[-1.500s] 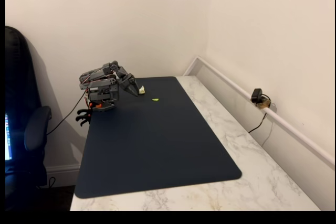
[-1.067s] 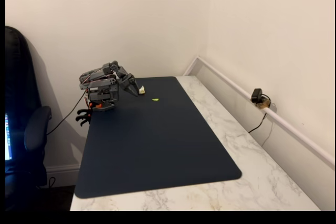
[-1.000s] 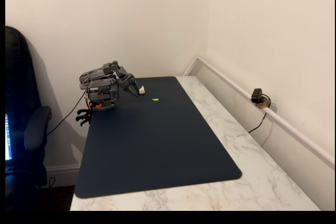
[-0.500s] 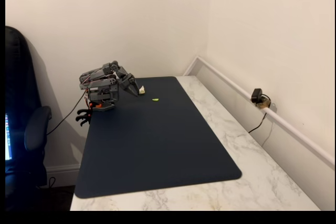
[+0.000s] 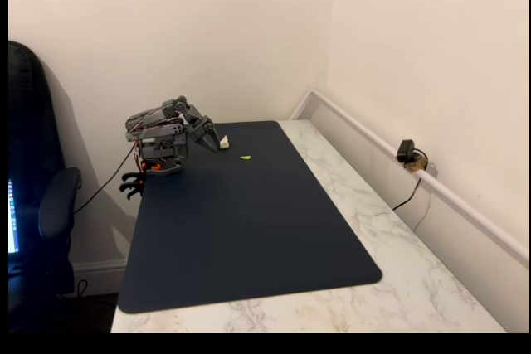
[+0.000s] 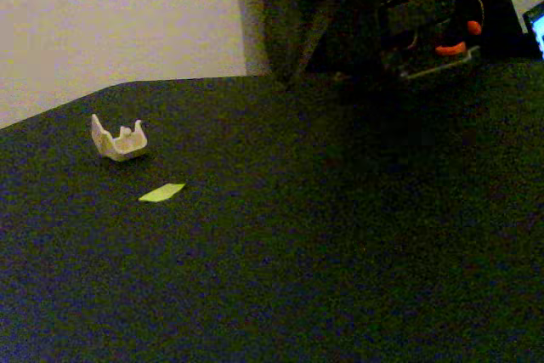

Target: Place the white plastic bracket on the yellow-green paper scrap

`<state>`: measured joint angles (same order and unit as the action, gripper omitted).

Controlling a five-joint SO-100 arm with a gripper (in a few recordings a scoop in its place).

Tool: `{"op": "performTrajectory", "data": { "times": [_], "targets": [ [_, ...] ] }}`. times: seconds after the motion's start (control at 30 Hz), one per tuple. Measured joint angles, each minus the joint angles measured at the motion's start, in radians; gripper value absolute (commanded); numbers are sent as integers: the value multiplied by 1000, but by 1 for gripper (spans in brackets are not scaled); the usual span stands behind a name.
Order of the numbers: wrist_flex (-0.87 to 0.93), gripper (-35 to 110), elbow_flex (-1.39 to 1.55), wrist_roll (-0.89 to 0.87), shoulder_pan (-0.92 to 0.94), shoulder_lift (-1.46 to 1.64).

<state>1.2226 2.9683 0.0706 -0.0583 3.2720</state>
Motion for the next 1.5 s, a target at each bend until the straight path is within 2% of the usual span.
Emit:
{"op": "performTrajectory", "data": {
  "times": [0.2,0.37,0.57,0.7,0.8,0.93,1.13,1.5],
  "targets": [
    [0,1,0,-9,0,0],
    [-17,0,-2,-109,28,0],
    [-9,0,-160,-143,67,-40],
    [-28,0,-331,-150,74,-278],
    [5,0,-545,-152,74,-597],
    [54,0,-770,-187,83,-836],
    [133,0,-957,-316,109,-979],
    [348,0,-1103,-534,235,-1111]
  ]
}}
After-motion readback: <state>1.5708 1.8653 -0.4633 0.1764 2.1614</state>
